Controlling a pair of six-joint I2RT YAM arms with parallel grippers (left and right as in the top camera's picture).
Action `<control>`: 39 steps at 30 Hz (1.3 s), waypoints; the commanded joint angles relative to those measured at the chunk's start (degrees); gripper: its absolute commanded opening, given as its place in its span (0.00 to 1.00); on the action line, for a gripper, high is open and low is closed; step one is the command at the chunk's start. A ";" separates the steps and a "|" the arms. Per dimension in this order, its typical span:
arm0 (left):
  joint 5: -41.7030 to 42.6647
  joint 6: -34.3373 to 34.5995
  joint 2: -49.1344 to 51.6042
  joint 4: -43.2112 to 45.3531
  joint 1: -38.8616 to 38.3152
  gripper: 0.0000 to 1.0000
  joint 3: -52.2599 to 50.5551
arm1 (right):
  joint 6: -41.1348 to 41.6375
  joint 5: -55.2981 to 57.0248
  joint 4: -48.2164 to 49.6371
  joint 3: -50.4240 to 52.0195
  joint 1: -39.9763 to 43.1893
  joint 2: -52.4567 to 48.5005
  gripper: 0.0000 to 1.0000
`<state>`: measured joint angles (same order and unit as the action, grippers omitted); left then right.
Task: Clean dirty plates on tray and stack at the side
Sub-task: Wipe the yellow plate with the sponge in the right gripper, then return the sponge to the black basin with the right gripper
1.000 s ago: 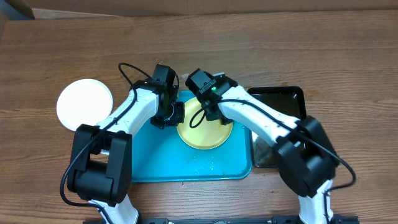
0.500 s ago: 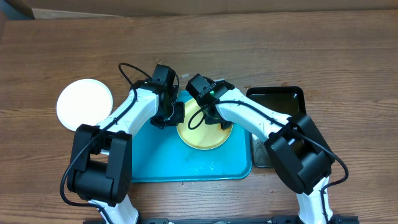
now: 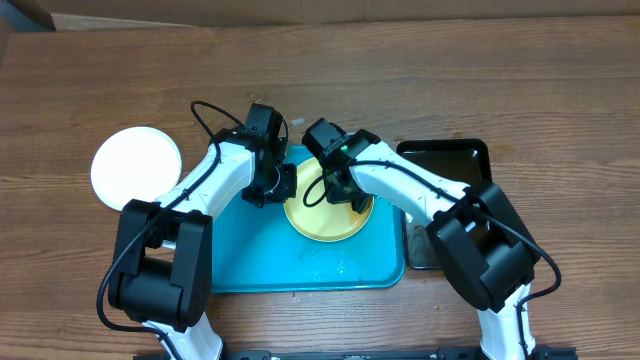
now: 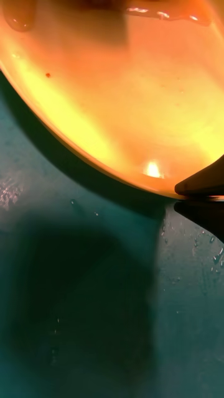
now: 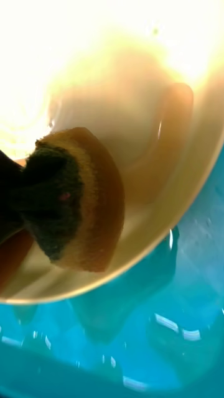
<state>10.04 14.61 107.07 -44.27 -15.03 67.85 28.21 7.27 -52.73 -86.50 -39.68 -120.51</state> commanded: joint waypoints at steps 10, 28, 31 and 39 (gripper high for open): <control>-0.57 -0.24 1.68 -0.07 -0.42 0.05 -0.61 | -4.22 -25.09 5.16 -5.53 4.26 0.72 0.04; -0.55 -0.26 1.68 0.00 -0.39 0.17 -0.61 | -9.60 -4.68 -29.77 -12.15 22.16 11.72 0.04; -0.52 -0.26 1.68 0.00 -0.39 0.17 -0.61 | -6.64 0.55 -30.91 -8.90 23.65 11.69 0.04; -0.55 -0.26 1.68 0.26 -0.39 0.19 -0.61 | -5.25 5.68 -20.22 6.29 25.62 11.69 0.04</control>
<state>9.63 14.59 107.92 -44.12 -15.03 67.70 21.71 9.23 -75.90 -84.73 -14.72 -109.51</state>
